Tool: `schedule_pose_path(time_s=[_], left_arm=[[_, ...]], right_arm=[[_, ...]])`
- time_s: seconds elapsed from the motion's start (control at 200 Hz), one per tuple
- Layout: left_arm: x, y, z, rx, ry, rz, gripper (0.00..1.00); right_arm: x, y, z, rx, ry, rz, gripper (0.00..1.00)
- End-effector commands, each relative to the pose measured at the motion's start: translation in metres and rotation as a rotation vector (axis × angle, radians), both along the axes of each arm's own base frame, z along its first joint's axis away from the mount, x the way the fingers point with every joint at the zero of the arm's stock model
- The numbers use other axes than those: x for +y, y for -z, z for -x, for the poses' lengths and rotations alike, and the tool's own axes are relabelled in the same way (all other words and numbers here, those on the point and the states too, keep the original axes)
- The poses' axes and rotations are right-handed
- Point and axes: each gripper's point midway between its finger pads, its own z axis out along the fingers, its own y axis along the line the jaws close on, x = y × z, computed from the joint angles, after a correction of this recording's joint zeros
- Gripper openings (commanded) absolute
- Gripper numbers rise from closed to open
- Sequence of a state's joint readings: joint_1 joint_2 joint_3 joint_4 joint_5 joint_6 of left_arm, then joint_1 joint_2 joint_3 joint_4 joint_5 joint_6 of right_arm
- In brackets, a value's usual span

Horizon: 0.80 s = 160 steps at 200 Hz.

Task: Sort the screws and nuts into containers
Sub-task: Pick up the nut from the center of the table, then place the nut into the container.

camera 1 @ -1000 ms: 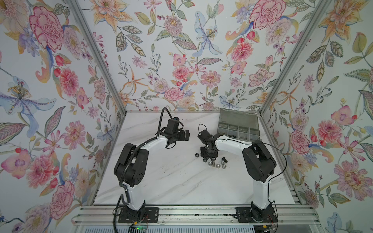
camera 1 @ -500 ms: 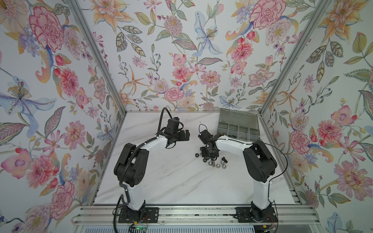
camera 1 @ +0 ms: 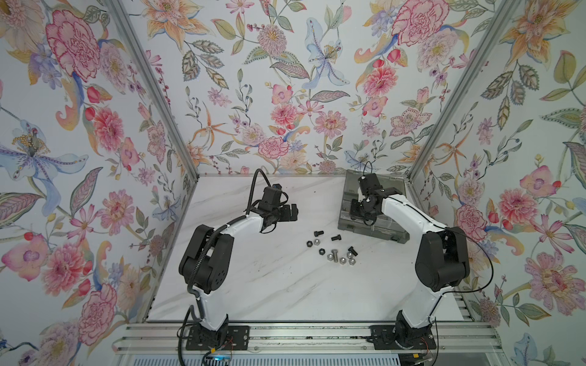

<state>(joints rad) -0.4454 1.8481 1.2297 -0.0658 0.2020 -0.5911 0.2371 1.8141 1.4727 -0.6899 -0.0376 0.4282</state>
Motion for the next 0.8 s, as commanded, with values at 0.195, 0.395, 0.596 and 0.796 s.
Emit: schedule_pose_path(time_s=[0.195,0.395,0.596,0.796], left_arm=[[0.001,-0.011,-0.002,-0.027,-0.003,0.008,0.99],[0.001,-0.010,-0.002,-0.026,-0.003,0.007,0.99],[0.002,-0.010,-0.002,-0.027,-0.008,0.004,0.99],[0.002,-0.009,-0.002,-0.025,-0.007,0.004,0.99]], right_arm=[[-0.085,-0.008,-0.029,-0.031,0.164,0.102,0.00],[-0.124,0.002,-0.034,-0.010,0.238,0.141,0.00],[-0.138,0.021,-0.033,0.034,0.262,0.162,0.00],[-0.139,0.038,-0.040,0.063,0.261,0.166,0.02]])
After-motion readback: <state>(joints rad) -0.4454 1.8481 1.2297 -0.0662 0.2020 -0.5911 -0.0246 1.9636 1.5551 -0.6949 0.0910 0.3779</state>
